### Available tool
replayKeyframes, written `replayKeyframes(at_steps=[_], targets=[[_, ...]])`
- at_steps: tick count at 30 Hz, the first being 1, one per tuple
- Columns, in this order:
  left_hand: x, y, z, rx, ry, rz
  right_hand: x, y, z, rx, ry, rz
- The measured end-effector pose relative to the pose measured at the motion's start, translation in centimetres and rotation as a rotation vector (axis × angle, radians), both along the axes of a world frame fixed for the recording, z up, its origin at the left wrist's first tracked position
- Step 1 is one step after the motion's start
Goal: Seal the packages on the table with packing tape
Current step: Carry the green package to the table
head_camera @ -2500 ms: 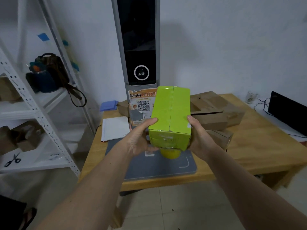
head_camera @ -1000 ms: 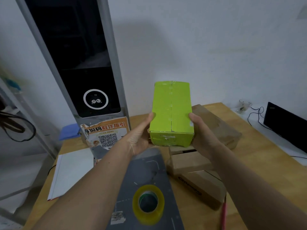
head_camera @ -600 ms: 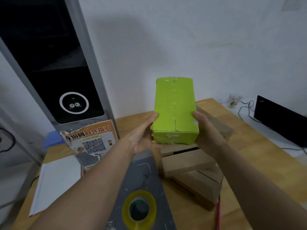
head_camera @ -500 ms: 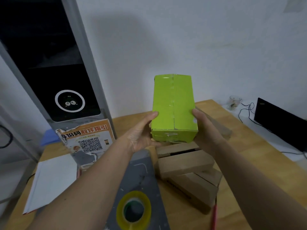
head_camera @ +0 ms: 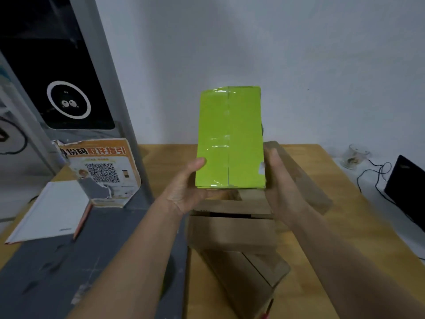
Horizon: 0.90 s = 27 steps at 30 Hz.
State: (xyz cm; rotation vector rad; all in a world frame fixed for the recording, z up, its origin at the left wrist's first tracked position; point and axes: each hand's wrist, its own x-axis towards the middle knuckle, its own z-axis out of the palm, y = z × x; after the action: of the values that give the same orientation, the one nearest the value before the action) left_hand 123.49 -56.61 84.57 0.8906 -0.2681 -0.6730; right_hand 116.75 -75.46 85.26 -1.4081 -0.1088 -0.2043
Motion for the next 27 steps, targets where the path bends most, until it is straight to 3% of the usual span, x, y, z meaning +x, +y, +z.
replayKeyframes(at_steps=[6, 12, 18, 27], targets=[[2.3, -0.8, -3.1, -0.029, -0.061, 0.115, 3.4, -0.1, -4.8, -0.058, -0.011, -0.211], [4.0, -0.3, -6.5, 0.041, -0.202, 0.166, 6.1, 1.4, -8.4, 0.127, -0.035, -0.095], [3.8, 0.1, -8.2, -0.002, -0.24, 0.155, 6.0, 1.7, -8.6, 0.069, -0.043, -0.031], [-0.4, 1.8, -5.3, 0.033, -0.329, 0.206, 2.5, 2.5, -6.6, 0.091, -0.104, -0.051]])
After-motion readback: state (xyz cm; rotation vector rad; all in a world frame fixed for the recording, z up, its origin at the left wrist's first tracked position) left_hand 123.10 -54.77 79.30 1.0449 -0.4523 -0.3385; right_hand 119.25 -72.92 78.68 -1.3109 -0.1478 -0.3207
